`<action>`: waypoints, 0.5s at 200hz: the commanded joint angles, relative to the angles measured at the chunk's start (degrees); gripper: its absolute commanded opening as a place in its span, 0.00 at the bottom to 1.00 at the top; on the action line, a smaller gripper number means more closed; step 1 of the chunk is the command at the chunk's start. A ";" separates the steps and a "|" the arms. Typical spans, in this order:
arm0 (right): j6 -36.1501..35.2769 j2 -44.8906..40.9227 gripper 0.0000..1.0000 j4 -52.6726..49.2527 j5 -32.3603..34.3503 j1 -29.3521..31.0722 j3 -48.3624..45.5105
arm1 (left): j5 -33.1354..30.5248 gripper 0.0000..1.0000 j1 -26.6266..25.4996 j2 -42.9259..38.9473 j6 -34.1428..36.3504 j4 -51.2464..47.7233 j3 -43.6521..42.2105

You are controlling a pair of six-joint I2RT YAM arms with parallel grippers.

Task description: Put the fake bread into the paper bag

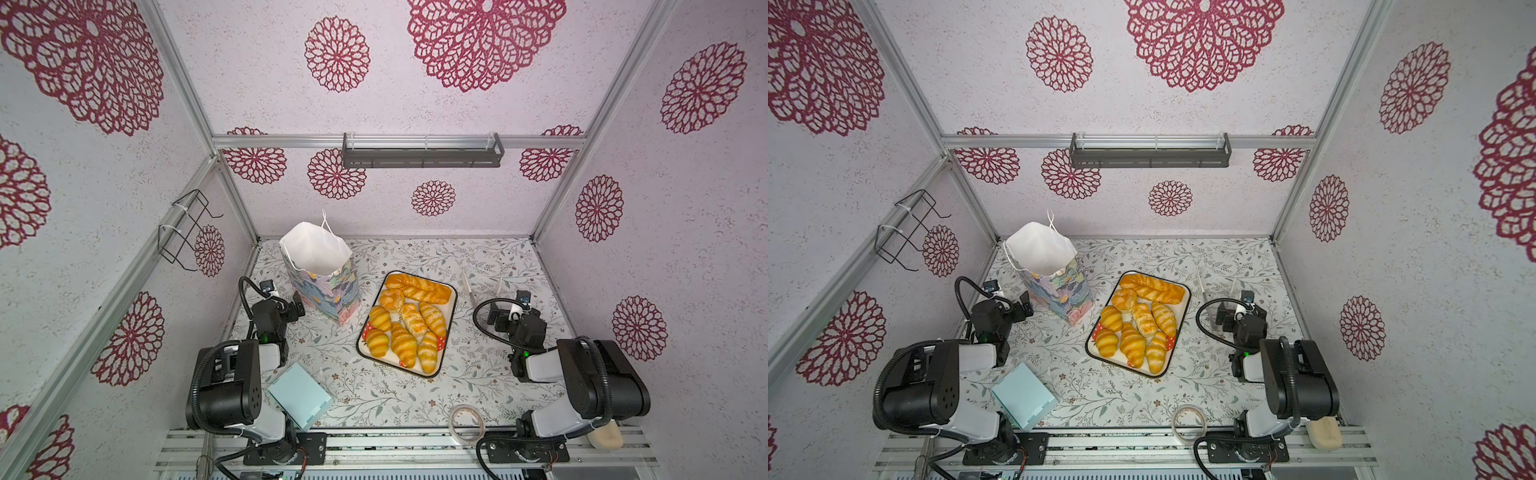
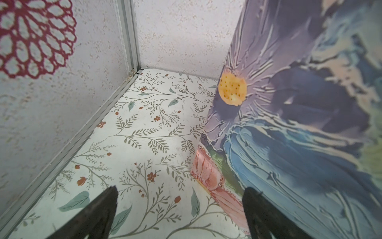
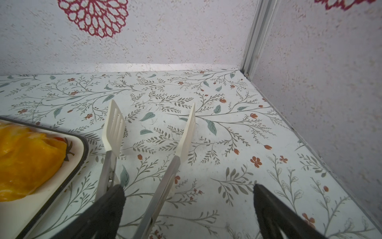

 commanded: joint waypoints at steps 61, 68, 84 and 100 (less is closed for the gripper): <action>0.42 -1.60 0.99 5.07 0.85 -0.16 -1.84 | -7.58 0.97 -3.99 -8.53 2.32 3.66 -4.33; 0.58 -2.55 0.99 5.00 1.49 -0.16 -2.08 | -9.16 0.97 -5.28 -10.34 3.34 2.02 -4.62; 1.44 -5.59 0.99 1.87 4.20 -0.16 -1.82 | -12.93 0.97 -7.69 -14.35 4.55 -0.54 -5.49; 2.63 -8.82 0.99 -2.23 7.36 -0.16 -1.33 | -15.65 0.97 -8.86 -18.18 4.27 -0.19 -7.98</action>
